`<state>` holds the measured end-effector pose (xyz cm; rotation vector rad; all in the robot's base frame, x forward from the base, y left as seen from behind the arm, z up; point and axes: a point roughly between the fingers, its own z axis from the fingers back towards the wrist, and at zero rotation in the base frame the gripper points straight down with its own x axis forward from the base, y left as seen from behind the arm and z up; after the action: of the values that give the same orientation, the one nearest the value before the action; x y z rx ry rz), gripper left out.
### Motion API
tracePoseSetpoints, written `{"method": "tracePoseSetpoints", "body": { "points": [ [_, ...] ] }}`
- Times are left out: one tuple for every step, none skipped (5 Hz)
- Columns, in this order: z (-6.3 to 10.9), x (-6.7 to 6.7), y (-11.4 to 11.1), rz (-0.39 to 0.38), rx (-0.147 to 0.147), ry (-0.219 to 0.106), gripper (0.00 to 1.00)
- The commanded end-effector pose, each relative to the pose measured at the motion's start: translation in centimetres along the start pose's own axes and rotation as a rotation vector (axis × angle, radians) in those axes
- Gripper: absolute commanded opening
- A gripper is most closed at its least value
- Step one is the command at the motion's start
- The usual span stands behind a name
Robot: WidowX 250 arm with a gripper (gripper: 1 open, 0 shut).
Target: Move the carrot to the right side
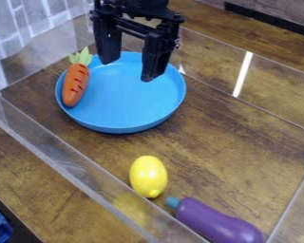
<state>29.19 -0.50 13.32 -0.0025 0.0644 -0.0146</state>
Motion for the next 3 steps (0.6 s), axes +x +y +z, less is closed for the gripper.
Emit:
{"method": "tracePoseSetpoints", "body": {
  "points": [
    [-0.6, 0.0, 0.2, 0.030, -0.005, 0.013, 1.00],
    [-1.1, 0.3, 2.0, 0.148, -0.025, 0.004, 1.00],
    [-1.6, 0.9, 4.3, 0.297, -0.055, -0.022, 1.00]
  ]
}}
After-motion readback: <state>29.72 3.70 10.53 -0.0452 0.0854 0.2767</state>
